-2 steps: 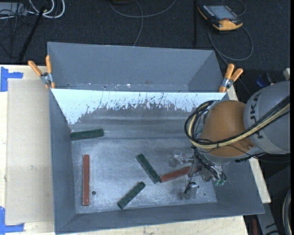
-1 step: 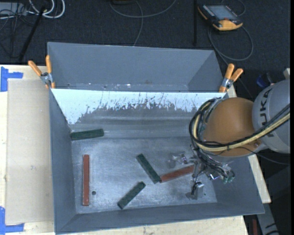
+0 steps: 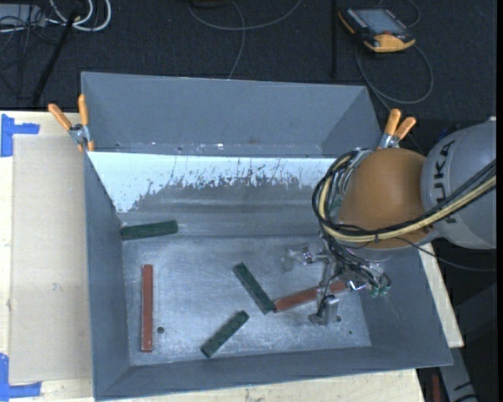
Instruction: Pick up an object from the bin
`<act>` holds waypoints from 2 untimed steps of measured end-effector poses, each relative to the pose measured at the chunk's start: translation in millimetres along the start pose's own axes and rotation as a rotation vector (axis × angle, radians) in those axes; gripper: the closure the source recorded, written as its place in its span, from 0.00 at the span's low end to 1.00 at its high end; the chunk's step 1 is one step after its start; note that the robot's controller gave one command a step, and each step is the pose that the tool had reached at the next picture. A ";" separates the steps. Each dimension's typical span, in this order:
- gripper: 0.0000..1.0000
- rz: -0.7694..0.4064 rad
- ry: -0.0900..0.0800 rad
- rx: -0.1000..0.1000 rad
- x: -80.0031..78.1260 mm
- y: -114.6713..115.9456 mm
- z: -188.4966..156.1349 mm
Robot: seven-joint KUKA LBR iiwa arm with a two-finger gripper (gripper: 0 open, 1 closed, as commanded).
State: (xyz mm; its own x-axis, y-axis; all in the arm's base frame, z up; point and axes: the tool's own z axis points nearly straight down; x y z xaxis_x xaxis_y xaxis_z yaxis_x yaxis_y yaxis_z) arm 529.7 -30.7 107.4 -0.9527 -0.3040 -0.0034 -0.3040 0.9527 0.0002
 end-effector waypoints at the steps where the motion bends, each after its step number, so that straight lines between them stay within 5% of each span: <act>1: 0.00 0.066 0.009 -0.002 23.7 1.7 39.9; 2: 0.00 0.063 0.005 -0.001 23.6 2.2 40.6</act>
Offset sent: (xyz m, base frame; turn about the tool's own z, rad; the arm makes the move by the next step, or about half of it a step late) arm -0.0213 -0.0062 -0.0374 0.0659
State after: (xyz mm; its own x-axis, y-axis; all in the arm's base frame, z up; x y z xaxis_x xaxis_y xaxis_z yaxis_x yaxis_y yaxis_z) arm 506.7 -35.7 66.8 -0.9698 -0.2438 0.0014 -0.2438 0.9698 0.0011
